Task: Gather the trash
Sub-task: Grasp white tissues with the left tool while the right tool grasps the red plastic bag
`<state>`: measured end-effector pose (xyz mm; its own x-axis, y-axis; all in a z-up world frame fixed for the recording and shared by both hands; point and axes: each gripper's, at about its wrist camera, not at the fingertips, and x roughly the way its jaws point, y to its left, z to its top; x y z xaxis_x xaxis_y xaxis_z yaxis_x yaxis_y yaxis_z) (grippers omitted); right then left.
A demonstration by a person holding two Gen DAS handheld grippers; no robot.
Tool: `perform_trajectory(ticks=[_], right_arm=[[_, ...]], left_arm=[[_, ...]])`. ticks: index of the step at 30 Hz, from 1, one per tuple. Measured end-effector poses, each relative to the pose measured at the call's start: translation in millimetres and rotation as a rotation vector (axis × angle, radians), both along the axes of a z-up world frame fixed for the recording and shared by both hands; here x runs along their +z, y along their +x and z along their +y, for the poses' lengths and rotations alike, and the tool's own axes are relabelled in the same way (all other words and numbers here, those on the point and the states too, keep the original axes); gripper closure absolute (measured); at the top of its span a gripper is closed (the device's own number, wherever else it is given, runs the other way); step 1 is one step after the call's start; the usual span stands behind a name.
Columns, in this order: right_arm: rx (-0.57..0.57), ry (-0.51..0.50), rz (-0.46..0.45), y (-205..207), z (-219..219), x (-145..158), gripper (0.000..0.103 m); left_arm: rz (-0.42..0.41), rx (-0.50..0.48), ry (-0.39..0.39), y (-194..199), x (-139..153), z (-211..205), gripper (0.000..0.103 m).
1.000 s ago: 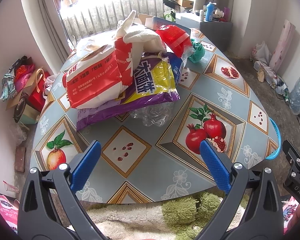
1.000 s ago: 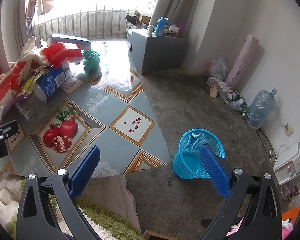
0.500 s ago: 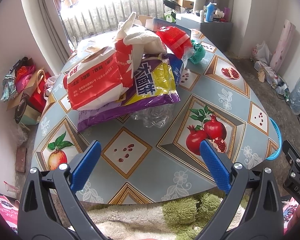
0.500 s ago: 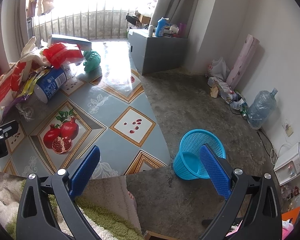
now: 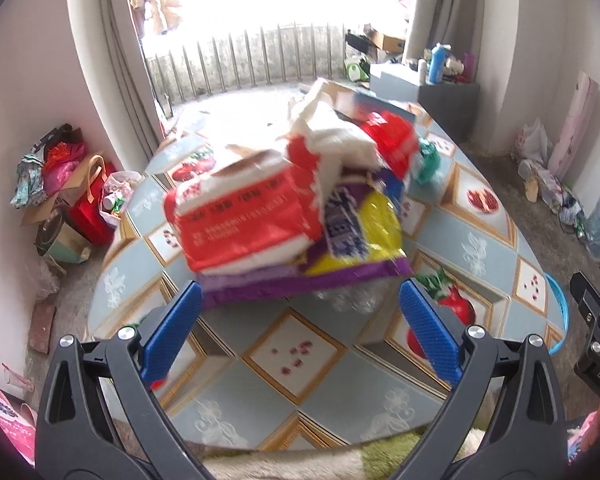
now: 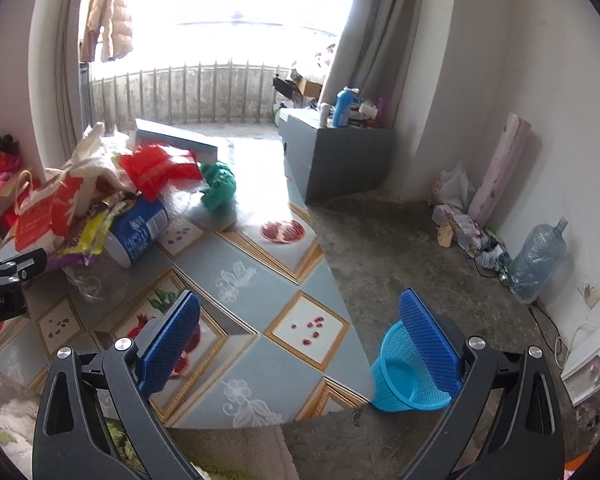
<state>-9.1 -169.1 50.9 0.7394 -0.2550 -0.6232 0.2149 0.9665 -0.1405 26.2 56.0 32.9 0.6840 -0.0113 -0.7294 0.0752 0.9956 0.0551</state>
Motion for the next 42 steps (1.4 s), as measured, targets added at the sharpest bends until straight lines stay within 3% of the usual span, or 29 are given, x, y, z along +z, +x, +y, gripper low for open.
perform_trajectory(ticks=[5,12,16,22,25,29,38,42], right_arm=[[0.121,0.058,-0.075,22,19,14,0.006],[0.169,0.13,-0.126,64,27,33,0.006],[0.184,0.171,-0.118,87,26,34,0.015],[0.23,0.245,-0.069,120,28,19,0.03],[0.264,0.267,-0.054,133,32,11,0.036],[0.287,0.306,-0.031,153,34,2,0.039],[0.31,0.448,0.002,192,35,-17,0.039],[0.315,0.491,0.042,210,43,-28,0.032]], left_arm=[[-0.044,-0.057,-0.058,23,12,30,0.008],[-0.154,-0.18,-0.151,54,41,42,0.008],[-0.165,-0.221,-0.159,76,48,36,0.008],[-0.139,-0.271,-0.159,103,35,16,0.011],[-0.113,-0.286,-0.157,111,25,8,0.028],[-0.062,-0.286,-0.179,126,14,9,0.043],[-0.003,-0.268,-0.214,154,2,16,0.073],[0.014,-0.266,-0.238,162,-1,19,0.084]])
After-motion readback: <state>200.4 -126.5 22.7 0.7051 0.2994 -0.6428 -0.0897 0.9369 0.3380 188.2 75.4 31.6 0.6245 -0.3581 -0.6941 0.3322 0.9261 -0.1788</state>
